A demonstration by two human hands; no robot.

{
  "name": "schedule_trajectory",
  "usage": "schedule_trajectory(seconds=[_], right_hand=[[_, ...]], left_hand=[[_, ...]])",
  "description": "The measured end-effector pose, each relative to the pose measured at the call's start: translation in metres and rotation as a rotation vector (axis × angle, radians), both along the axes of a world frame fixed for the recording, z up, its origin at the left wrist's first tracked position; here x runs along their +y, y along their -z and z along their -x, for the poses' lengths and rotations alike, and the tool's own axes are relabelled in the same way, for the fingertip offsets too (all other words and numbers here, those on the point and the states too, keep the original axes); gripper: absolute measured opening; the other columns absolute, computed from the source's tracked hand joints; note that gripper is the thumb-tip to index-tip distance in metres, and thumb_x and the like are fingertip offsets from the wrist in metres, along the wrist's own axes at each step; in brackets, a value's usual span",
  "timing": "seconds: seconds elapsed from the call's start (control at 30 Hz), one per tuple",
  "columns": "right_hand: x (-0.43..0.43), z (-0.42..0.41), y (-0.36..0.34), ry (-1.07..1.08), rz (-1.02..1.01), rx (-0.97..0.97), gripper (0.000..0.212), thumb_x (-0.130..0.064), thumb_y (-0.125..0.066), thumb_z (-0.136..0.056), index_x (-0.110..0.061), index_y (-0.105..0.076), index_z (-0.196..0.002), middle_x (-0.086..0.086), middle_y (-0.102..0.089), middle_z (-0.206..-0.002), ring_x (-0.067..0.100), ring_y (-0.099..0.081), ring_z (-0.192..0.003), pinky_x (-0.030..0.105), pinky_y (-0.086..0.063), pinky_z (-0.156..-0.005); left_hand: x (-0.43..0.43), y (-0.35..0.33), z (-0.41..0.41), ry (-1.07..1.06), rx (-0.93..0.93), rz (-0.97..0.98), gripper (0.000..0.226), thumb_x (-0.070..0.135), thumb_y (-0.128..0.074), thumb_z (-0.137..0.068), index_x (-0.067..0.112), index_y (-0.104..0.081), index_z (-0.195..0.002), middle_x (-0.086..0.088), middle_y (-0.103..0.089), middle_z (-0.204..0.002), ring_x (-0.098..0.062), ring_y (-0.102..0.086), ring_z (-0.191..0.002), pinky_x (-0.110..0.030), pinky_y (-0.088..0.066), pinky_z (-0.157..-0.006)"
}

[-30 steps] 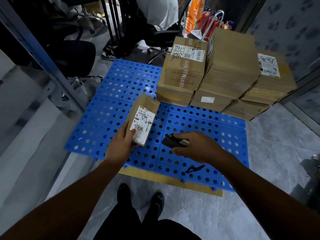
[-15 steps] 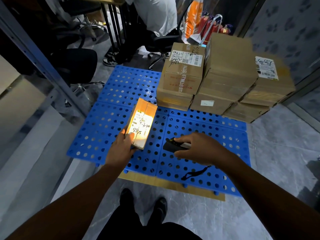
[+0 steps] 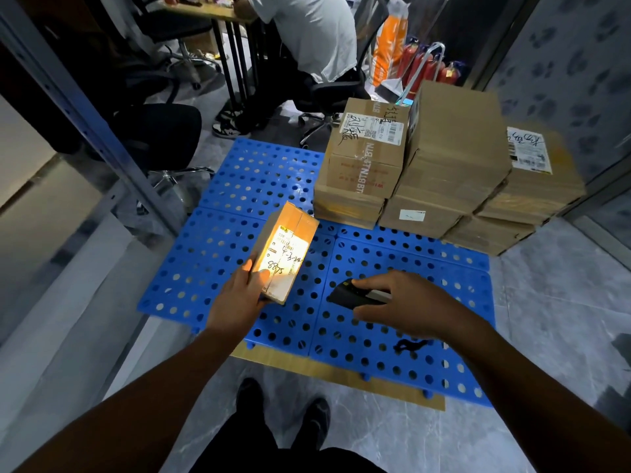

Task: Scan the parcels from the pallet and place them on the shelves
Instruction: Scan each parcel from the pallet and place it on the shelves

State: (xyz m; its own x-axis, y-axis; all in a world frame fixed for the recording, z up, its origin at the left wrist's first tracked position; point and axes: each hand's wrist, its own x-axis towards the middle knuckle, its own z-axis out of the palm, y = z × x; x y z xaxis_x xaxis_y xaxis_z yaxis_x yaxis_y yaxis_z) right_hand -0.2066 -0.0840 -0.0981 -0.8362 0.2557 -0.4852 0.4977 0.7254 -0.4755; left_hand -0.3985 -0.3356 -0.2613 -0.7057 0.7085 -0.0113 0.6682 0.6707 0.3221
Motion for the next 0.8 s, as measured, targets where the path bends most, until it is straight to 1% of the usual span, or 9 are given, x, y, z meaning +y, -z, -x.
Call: schedule_trajectory(seconds=[0.07, 0.23, 0.33, 0.43, 0.5, 0.6, 0.67, 0.73, 0.8], right_hand=[[0.0, 0.005, -0.007, -0.014, 0.016, 0.009, 0.062, -0.065, -0.068, -0.081, -0.053, -0.05, -0.139, -0.029, -0.057, -0.109, 0.005, -0.068, -0.075, 0.034, -0.059, -0.072], [-0.019, 0.042, -0.019, -0.091, 0.116, 0.026, 0.061, -0.06, -0.068, -0.086, -0.051, -0.047, -0.142, -0.022, -0.057, -0.131, 0.008, -0.066, -0.064, 0.031, -0.052, -0.063], [-0.046, 0.073, -0.021, -0.156, 0.197, 0.046, 0.061, -0.059, -0.069, -0.086, -0.051, -0.047, -0.143, -0.017, -0.049, -0.148, 0.008, -0.07, -0.082, 0.035, -0.056, -0.076], [-0.075, 0.109, -0.022, -0.186, 0.29, 0.03, 0.063, -0.057, -0.071, -0.086, -0.048, -0.047, -0.144, -0.016, -0.048, -0.149, 0.014, -0.068, -0.103, 0.04, -0.055, -0.086], [-0.095, 0.135, -0.022, -0.182, 0.405, 0.03, 0.06, -0.058, -0.071, -0.085, -0.048, -0.051, -0.141, -0.022, -0.06, -0.13, 0.007, -0.066, -0.095, 0.032, -0.052, -0.08], [-0.132, 0.179, -0.017, -0.16, 0.534, 0.05, 0.047, -0.06, -0.069, -0.082, -0.053, -0.059, -0.127, -0.024, -0.065, -0.074, 0.0, -0.064, -0.068, 0.03, -0.048, -0.067], [-0.164, 0.211, -0.009, -0.149, 0.551, 0.098, 0.042, -0.055, -0.07, -0.085, -0.054, -0.059, -0.126, -0.026, -0.06, -0.065, -0.002, -0.062, -0.063, 0.029, -0.046, -0.066], [-0.201, 0.242, -0.001, -0.153, 0.57, 0.132, 0.035, -0.049, -0.072, -0.087, -0.056, -0.061, -0.12, -0.013, -0.06, -0.067, 0.01, -0.061, -0.065, 0.035, -0.049, -0.064], [-0.242, 0.27, 0.007, -0.208, 0.597, 0.163, 0.032, -0.042, -0.072, -0.09, -0.051, -0.064, -0.12, -0.017, -0.058, -0.062, 0.005, -0.058, -0.062, 0.023, -0.045, -0.06]], left_hand=[[-0.009, -0.009, 0.009, -0.029, 0.012, 0.017, 0.074, 0.021, -0.092, -0.072, 0.003, -0.051, -0.13, -0.028, -0.047, -0.144, -0.05, -0.061, -0.116, -0.059, -0.059, -0.082], [-0.056, -0.039, 0.052, -0.126, 0.084, -0.044, 0.078, 0.013, -0.091, -0.073, 0.013, -0.039, -0.131, -0.033, -0.046, -0.144, -0.056, -0.059, -0.109, -0.064, -0.057, -0.078], [-0.09, -0.052, 0.071, -0.186, 0.102, -0.069, 0.077, 0.011, -0.088, -0.076, 0.018, -0.033, -0.131, -0.034, -0.045, -0.144, -0.057, -0.056, -0.111, -0.064, -0.054, -0.083], [-0.121, -0.06, 0.08, -0.277, 0.109, -0.116, 0.069, 0.018, -0.085, -0.081, 0.011, -0.046, -0.137, -0.027, -0.047, -0.141, -0.049, -0.056, -0.118, -0.057, -0.054, -0.089], [-0.141, -0.064, 0.079, -0.404, 0.1, -0.235, 0.068, 0.021, -0.081, -0.085, 0.013, -0.046, -0.143, -0.015, -0.042, -0.15, -0.032, -0.052, -0.13, -0.046, -0.052, -0.098], [-0.17, -0.068, 0.07, -0.57, 0.158, -0.46, 0.072, 0.014, -0.088, -0.079, 0.014, -0.045, -0.137, -0.014, -0.042, -0.152, -0.021, -0.054, -0.125, -0.034, -0.05, -0.091], [-0.187, -0.073, 0.065, -0.702, 0.18, -0.587, 0.074, 0.014, -0.092, -0.073, 0.018, -0.045, -0.13, -0.016, -0.049, -0.145, -0.018, -0.056, -0.118, -0.03, -0.05, -0.087], [-0.207, -0.08, 0.064, -0.859, 0.174, -0.72, 0.074, 0.015, -0.092, -0.073, 0.025, -0.043, -0.128, -0.013, -0.049, -0.145, -0.006, -0.052, -0.118, -0.025, -0.049, -0.09], [-0.231, -0.085, 0.066, -1.022, 0.163, -0.783, 0.076, 0.02, -0.091, -0.074, 0.032, -0.04, -0.13, -0.007, -0.045, -0.148, 0.004, -0.045, -0.12, -0.013, -0.046, -0.092]])
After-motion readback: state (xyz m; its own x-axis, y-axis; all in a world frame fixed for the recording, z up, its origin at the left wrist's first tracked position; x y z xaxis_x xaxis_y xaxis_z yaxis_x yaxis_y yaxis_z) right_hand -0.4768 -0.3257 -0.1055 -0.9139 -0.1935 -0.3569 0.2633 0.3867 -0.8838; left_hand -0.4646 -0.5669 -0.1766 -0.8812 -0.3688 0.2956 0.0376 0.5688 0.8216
